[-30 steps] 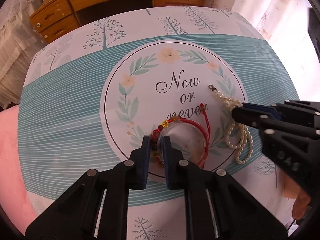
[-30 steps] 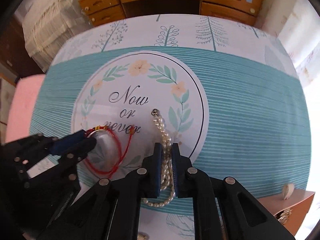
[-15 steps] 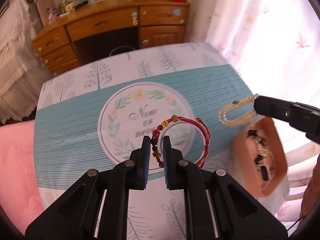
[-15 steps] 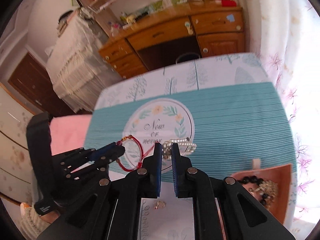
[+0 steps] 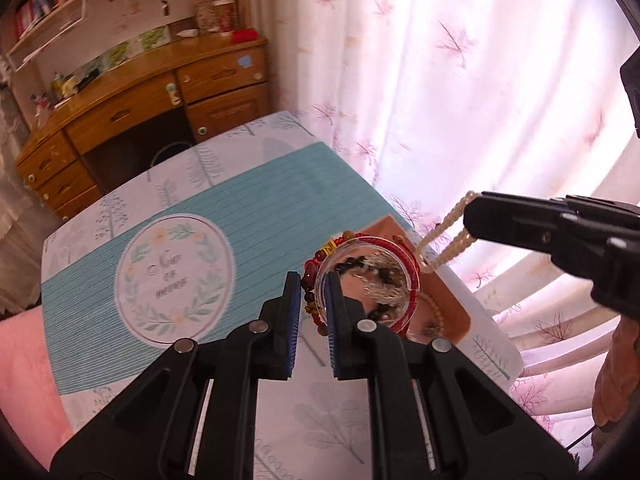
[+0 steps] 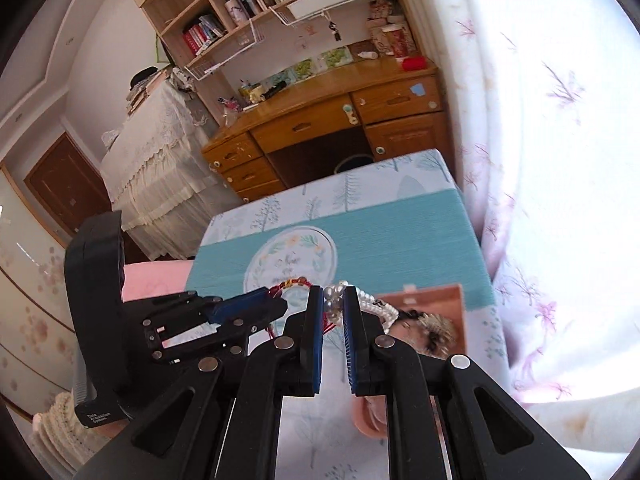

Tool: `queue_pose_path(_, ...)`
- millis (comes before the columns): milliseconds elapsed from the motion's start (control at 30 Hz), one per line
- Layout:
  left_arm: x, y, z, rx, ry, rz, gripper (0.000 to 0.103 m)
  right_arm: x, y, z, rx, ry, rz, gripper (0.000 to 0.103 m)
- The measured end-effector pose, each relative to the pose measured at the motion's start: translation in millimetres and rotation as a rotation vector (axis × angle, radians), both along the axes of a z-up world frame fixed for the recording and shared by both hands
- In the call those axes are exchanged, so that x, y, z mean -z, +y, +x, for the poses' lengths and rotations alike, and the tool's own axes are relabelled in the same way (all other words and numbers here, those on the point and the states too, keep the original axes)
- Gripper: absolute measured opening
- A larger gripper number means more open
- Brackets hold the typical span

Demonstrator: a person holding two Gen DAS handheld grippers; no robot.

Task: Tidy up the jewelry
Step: 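Carry the red bracelet into the pink box with the left tool while the right tool drops the pearls there, then withdraw both tools and move the right tool toward the pearl ring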

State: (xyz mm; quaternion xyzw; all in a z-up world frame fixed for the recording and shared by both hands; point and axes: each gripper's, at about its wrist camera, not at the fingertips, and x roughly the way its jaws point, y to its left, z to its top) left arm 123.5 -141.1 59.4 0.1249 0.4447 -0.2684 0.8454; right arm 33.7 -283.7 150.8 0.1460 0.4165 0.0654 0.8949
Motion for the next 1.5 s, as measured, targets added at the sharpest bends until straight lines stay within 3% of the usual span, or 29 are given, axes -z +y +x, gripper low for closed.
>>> queue_pose_path(367, 82.7, -70.1, -9.0, 0.014, 0.088, 0.098, 0.010, 74.4, -67.6, -59.9, 0.080, 0.128, 0.043, 0.009)
queue_pose_path(667, 115.9, -82.0, 14.7, -0.010, 0.116, 0.111, 0.010, 131.2, -81.7, -64.2, 0.109, 0.221, 0.054, 0.009)
queue_pose_path(800, 120.7, -81.5, 18.9, -0.001, 0.160, 0.112, 0.011, 142.9, -77.5, -56.2, 0.108, 0.244, 0.059, 0.010)
queue_pose_path(900, 120.0, -75.9, 19.3, -0.002, 0.172, 0.109, 0.012, 144.6, -79.1, -51.3, 0.121, 0.239, 0.067, 0.017)
queue_pose_path(967, 118.1, -69.4, 19.1, -0.008, 0.177, 0.098, 0.020, 144.8, -77.3, -47.1, 0.121, 0.229, 0.069, 0.018)
queue_pose_path(1033, 114.9, -61.8, 17.7, -0.018, 0.173, 0.090, 0.035, 143.0, -70.7, -29.6, 0.120, 0.226, 0.069, 0.019)
queue_pose_path(1067, 112.6, -57.8, 16.7, -0.022, 0.167, 0.086, 0.036, 143.0, -69.2, -29.5, 0.115, 0.224, 0.065, 0.019)
queue_pose_path(1500, 82.7, 21.0, -10.8, -0.062, 0.110, 0.084, 0.036, 126.8, -32.1, -28.6, 0.048, 0.198, 0.015, 0.019)
